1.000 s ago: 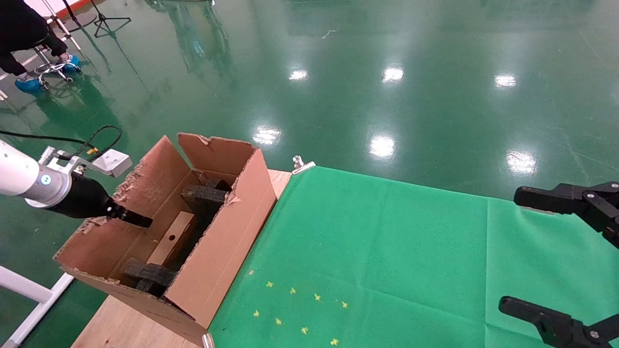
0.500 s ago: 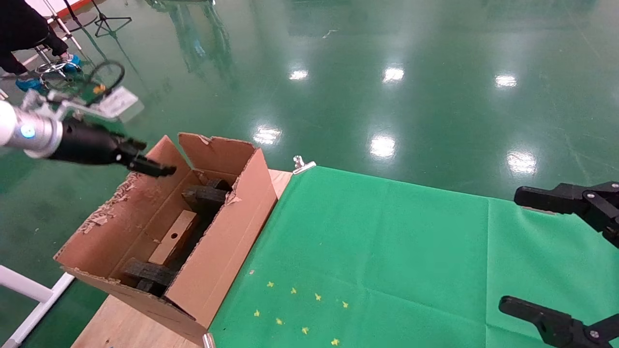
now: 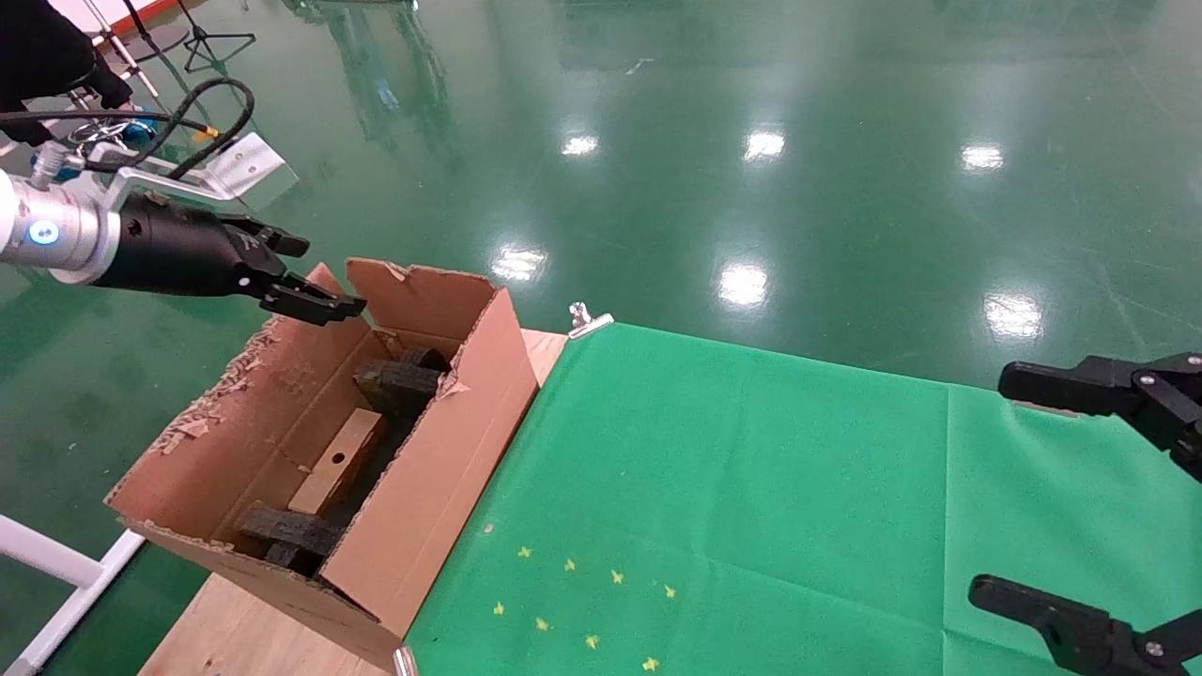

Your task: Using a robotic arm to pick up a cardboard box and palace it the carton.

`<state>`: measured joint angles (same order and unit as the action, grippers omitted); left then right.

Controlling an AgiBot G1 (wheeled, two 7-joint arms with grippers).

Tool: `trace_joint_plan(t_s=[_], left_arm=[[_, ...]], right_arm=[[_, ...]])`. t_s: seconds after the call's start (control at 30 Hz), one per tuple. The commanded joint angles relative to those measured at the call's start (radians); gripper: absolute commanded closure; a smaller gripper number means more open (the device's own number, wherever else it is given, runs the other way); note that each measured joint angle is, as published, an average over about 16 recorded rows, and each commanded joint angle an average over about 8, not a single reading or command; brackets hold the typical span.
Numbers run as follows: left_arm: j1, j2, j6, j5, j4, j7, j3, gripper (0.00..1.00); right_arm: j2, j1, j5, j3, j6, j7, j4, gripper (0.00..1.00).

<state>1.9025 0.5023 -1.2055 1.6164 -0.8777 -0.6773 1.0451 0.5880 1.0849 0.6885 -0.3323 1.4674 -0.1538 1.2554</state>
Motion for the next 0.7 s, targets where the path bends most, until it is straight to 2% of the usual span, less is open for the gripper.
trace_joint_plan(t_s=[0.03,0.7], left_arm=[[0.002,0.004,0.001,0.005,0.020,0.003,0.004,0.00],[-0.251,0.037,-0.088,-0.267,-0.110,0.152,-0.231,0.00]], right_arm=[[0.000,0.000,0.000,0.000,0.000,0.000,0.000,0.00],[0.000,0.000,0.000,0.000,0.000,0.000,0.000,0.00]])
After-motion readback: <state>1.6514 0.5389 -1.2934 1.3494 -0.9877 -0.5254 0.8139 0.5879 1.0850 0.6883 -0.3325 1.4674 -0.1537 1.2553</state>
